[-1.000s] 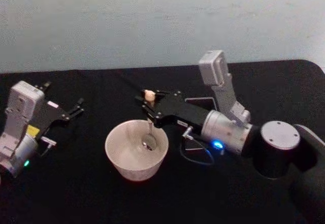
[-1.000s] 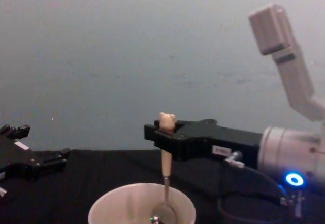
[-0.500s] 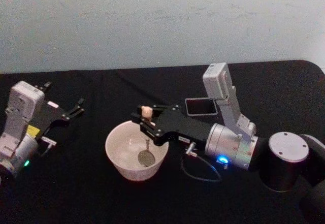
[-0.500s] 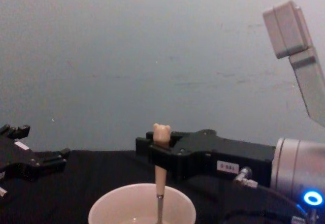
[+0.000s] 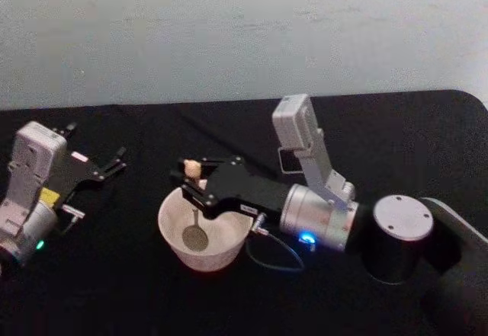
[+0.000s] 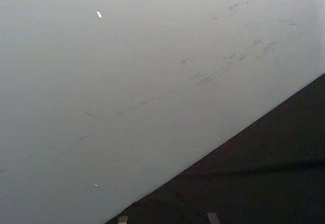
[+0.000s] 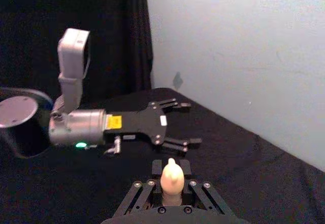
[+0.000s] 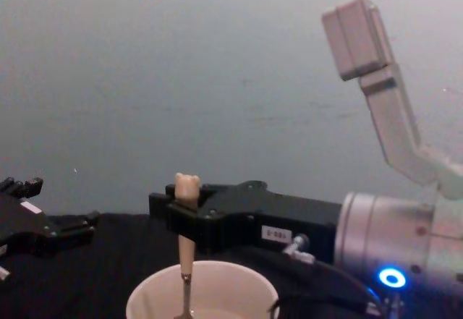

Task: Pick up the stirring spoon with one hand, stir inside the cup, then place it back in its original position.

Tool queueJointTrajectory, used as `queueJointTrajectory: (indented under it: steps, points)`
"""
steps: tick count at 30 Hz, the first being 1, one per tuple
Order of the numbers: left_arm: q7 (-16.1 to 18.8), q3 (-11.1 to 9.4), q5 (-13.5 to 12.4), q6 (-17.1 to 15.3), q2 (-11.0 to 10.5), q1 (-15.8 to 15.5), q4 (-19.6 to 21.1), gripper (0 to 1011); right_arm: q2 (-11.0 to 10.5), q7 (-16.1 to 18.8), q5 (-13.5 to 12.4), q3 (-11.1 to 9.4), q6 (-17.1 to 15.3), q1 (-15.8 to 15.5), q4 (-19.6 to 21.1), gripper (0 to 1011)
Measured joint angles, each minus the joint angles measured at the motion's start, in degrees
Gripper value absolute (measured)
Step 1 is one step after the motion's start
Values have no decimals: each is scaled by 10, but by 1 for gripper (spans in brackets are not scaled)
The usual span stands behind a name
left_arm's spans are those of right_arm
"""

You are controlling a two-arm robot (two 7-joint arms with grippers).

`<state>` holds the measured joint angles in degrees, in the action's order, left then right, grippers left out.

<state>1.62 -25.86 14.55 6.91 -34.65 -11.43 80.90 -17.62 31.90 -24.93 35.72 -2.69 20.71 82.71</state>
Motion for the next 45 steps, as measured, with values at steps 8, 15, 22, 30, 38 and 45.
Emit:
queueJointTrajectory:
  steps: [8,15,22,30,38,45]
  points:
    - [0,0,0,0,0,0,0,1001,28,-38,14,-6,-1,14,-33,211]
    - [0,0,0,0,0,0,0,1001,33,-47,22,-19,0,22,-55,211]
    - [0,0,0,0,0,0,0,1001,19,-39,23,-30,0,14,-47,211]
    - [0,0,0,0,0,0,0,1001,-11,-20,6,-40,-8,-11,-2,211]
    - [0,0,0,0,0,0,0,1002,-18,-25,-19,-51,-24,-20,25,211]
    - [0,0,0,0,0,0,0,1001,-14,-46,-42,-67,-35,-14,37,211]
